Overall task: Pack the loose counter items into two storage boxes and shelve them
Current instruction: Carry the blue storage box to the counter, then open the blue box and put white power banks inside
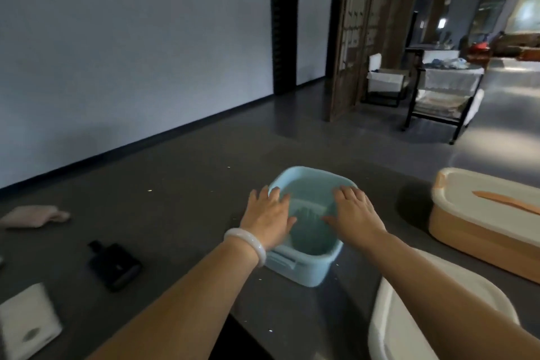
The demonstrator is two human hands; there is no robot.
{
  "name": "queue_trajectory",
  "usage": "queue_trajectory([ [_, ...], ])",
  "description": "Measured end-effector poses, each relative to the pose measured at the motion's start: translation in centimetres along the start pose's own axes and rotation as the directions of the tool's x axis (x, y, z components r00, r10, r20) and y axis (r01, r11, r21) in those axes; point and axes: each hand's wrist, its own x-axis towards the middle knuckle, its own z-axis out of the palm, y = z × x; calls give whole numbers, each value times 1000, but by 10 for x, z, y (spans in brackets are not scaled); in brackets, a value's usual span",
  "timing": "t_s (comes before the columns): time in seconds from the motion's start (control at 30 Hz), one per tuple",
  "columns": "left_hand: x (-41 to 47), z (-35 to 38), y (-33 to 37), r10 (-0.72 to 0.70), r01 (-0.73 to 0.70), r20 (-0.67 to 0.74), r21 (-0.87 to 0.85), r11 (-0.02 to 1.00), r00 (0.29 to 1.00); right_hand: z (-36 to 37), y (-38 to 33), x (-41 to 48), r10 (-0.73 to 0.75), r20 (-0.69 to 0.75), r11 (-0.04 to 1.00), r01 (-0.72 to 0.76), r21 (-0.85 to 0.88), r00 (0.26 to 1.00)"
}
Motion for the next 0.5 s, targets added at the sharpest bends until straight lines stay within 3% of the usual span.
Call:
queue_trajectory([
  [0.27,-59,1,-145,-213,203,125,89,975,969,21,-155,42,-313,95,947,319,-49,945],
  [0.5,-136,20,-251,-390,375,118,129,918,913,66,-287,54,-473,222,870,492,-34,853],
])
